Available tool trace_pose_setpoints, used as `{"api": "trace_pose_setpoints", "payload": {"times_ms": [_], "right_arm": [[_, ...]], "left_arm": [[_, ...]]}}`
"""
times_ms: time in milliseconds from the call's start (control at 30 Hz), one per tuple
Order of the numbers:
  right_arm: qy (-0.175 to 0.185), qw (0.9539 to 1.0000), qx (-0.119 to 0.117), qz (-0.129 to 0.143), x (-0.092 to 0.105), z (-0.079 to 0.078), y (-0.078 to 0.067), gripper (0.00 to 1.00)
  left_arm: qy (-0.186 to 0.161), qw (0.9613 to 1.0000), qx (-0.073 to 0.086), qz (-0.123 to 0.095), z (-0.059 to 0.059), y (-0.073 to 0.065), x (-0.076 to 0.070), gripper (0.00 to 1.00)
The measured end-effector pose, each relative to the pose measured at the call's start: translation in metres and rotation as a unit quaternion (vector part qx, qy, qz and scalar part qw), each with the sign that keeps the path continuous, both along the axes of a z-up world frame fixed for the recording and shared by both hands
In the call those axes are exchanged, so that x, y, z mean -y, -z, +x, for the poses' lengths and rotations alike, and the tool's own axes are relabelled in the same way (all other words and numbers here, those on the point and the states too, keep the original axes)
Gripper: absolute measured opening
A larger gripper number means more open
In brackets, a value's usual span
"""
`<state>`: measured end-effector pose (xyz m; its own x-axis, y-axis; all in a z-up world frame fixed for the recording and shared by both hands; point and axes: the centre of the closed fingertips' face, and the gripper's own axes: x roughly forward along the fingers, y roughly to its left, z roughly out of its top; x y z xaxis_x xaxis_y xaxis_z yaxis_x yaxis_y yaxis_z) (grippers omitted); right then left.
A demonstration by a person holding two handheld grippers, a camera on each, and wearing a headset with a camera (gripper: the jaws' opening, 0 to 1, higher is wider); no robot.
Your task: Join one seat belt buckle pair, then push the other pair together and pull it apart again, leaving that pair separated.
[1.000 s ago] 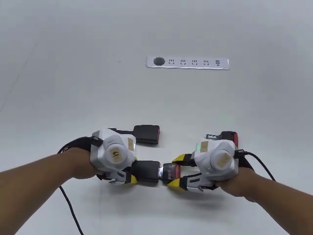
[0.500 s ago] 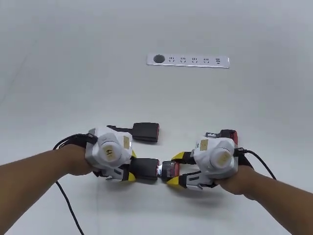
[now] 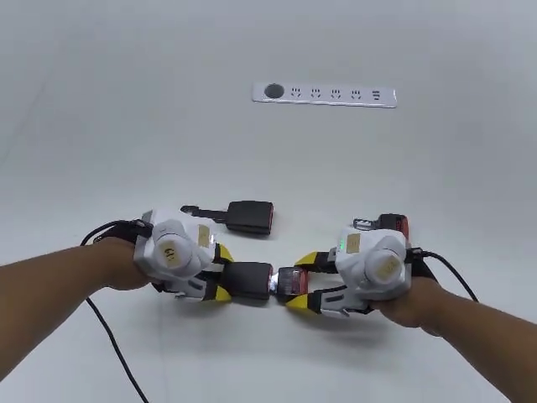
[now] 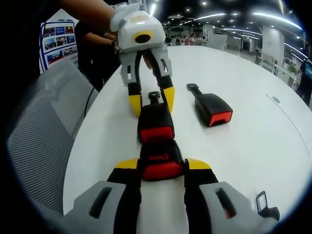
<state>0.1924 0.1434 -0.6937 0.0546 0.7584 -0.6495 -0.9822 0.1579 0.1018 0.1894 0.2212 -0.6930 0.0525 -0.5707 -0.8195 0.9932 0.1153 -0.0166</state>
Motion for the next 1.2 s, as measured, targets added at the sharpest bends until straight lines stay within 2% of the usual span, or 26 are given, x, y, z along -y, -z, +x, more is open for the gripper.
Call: {"api": "trace_pose_setpoints", "payload": {"times_ms": [367,500,667,833,1200], "right_arm": [[-0.004,0.9999,0.003,0.010,0.000,-0.002,-0.004,0.32],[-0.008,0.9998,0.007,0.014,0.000,-0.002,-0.003,0.32],[-0.002,0.9996,0.001,0.029,0.001,-0.002,-0.005,0.32],[-0.004,0.9995,0.003,0.031,-0.001,-0.006,-0.010,0.32],[-0.005,0.9992,0.003,0.040,0.001,-0.006,-0.013,0.32]], "left_arm": [[0.017,0.9998,0.003,-0.014,0.002,0.000,-0.006,0.30],[0.017,0.9997,0.003,-0.018,0.002,0.001,-0.006,0.30],[0.017,0.9996,0.002,-0.021,0.001,0.000,-0.004,0.30],[0.016,0.9995,0.001,-0.025,0.001,-0.001,-0.003,0.29],[0.019,0.9994,0.000,-0.028,-0.001,-0.001,-0.002,0.29]]}}
